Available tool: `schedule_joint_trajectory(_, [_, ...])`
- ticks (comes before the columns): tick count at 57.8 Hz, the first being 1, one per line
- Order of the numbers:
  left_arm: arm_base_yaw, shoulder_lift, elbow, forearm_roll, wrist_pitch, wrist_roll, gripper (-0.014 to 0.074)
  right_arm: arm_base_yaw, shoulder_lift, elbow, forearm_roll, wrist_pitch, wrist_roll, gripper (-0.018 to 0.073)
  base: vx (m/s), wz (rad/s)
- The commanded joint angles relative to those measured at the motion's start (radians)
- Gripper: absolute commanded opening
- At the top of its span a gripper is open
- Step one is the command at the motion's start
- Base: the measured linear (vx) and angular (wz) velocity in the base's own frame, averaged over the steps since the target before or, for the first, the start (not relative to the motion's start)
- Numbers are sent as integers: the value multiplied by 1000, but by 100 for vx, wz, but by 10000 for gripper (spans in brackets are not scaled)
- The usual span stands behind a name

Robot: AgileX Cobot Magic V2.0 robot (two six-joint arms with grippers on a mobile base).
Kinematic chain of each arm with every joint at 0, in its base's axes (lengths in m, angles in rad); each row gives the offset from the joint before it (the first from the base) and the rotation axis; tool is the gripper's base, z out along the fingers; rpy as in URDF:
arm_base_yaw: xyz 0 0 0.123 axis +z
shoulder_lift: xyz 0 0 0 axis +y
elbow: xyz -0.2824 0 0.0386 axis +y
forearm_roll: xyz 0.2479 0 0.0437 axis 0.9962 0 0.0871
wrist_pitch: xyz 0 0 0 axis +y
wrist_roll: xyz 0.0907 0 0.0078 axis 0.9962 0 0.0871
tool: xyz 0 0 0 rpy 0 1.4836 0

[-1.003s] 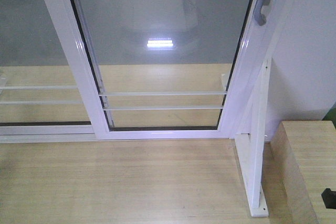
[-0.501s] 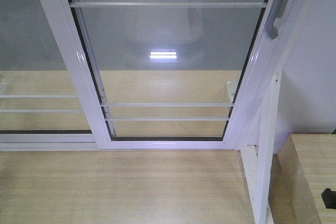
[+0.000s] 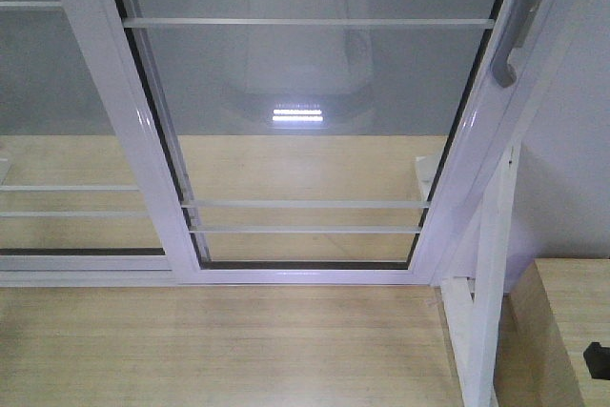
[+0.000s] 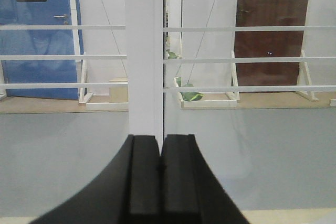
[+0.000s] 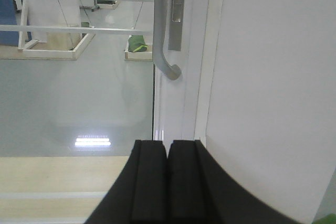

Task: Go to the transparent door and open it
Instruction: 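Move closer, bringing the right gripper in front of the grey handle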

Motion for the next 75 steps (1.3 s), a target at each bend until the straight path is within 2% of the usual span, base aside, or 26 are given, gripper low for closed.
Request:
schedule_joint_trajectory(1, [-5,-13,30,-8,-78,-8,-6,-4,-14,14,-4,-78,-2,-8,8,-1])
schedule_joint_trajectory(75, [-5,36,25,-8,-56,-8,-6,-4,44,13,-4,-79,-2,-8,5,-1])
